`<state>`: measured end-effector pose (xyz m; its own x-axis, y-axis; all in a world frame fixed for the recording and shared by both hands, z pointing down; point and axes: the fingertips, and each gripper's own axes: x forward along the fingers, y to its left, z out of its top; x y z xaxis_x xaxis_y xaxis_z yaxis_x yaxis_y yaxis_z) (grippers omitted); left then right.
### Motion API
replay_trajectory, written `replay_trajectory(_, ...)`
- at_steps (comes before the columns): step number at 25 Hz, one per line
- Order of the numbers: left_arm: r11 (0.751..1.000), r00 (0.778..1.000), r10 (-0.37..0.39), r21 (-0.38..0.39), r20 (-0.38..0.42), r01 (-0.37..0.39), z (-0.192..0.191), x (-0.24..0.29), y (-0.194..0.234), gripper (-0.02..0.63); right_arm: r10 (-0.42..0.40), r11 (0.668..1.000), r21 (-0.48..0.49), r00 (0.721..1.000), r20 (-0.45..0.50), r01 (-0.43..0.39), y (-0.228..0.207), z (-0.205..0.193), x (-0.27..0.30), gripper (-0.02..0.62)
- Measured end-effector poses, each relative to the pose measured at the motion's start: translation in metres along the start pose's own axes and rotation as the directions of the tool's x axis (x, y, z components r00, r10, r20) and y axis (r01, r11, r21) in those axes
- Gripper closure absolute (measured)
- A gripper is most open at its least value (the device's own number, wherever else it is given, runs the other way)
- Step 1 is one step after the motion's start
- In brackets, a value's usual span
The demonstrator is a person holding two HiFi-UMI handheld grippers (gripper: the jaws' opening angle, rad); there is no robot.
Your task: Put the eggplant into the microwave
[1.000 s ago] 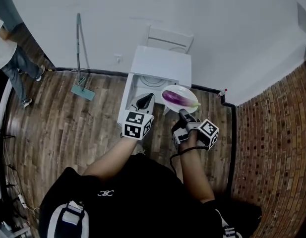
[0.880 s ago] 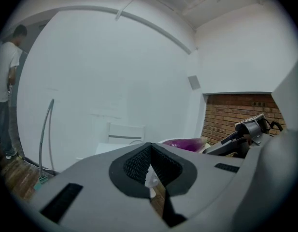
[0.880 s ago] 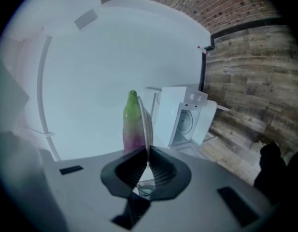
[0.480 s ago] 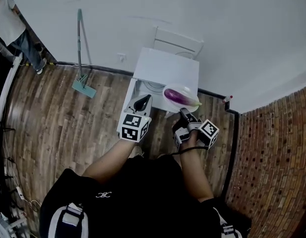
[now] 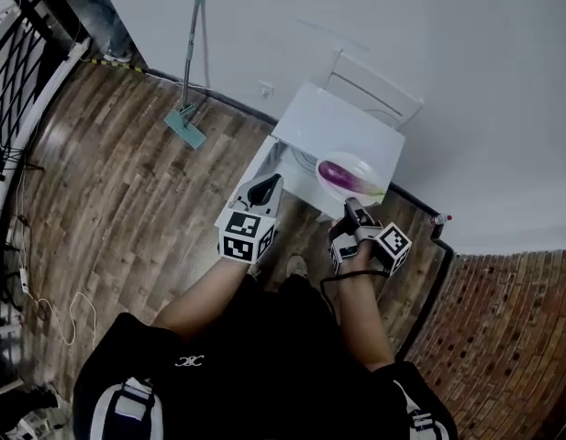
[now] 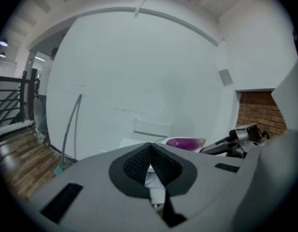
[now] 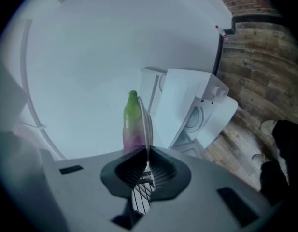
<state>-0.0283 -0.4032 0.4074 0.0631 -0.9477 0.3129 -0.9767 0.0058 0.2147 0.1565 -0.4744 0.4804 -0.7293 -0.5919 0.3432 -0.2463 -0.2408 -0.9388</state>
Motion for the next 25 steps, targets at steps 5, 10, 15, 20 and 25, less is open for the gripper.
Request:
replay_trajectory(5, 0.994, 0.994, 0.11, -0.019, 0.005, -0.11, -0.011, 0.013, -0.004, 0.607, -0.023, 1.0, -0.009, 0.998, -0.06, 0.022, -0.018, 0.019, 0.022, 0.569)
replay_trajectory(10, 0.986, 0.987, 0.156, -0.061, 0.029, -0.154, -0.026, 0.026, -0.012, 0.608, -0.017, 0.999, -0.041, 0.988, -0.154, 0.01, -0.032, 0.015, 0.044, 0.569)
replay_trajectory(15, 0.985, 0.988, 0.155, -0.073, 0.014, -0.153, -0.052, 0.027, -0.013, 0.609, -0.04, 0.999, -0.034, 0.979, -0.199, 0.034, -0.056, -0.004, 0.054, 0.569)
replay_trajectory(20, 0.987, 0.989, 0.146, -0.07, -0.001, -0.145, -0.089, 0.023, -0.003, 0.608, -0.055, 0.998, -0.033, 0.975, -0.216, 0.049, -0.093, -0.03, 0.066, 0.569)
replay_trajectory(25, 0.992, 0.993, 0.118, -0.049, 0.01, -0.118, -0.146, 0.03, 0.013, 0.607, -0.063, 0.998, 0.009, 0.982, -0.177, 0.065, -0.16, -0.048, 0.087, 0.569)
